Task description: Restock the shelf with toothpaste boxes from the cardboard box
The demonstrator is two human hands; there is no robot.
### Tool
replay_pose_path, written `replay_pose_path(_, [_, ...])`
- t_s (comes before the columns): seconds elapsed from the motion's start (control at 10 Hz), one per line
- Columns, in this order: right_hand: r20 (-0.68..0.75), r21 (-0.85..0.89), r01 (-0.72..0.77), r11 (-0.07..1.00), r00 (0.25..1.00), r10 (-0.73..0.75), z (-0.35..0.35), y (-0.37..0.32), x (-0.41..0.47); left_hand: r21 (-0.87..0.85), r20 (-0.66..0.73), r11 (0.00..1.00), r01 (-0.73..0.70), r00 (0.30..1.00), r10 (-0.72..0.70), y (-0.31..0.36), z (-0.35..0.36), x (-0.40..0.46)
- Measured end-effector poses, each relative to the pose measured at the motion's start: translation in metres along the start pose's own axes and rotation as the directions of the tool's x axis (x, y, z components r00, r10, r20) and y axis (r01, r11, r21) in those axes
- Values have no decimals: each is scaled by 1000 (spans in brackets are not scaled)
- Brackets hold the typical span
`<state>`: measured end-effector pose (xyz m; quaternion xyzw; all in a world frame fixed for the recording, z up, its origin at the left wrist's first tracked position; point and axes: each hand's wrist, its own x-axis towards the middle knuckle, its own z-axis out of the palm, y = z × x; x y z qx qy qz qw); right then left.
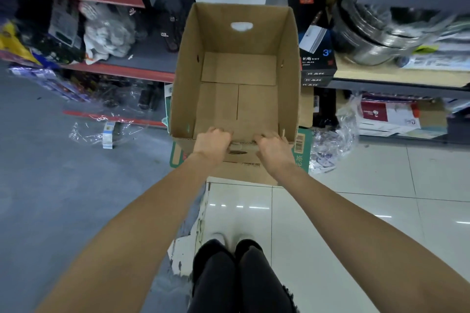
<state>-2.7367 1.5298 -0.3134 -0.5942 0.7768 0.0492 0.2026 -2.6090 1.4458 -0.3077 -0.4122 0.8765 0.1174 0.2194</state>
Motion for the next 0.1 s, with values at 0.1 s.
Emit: replay_pose_path(0.1, [-14, 145, 6, 989, 1000, -4, -40, 4, -28, -185, -68, 983, -8, 998, -4, -5, -33, -24])
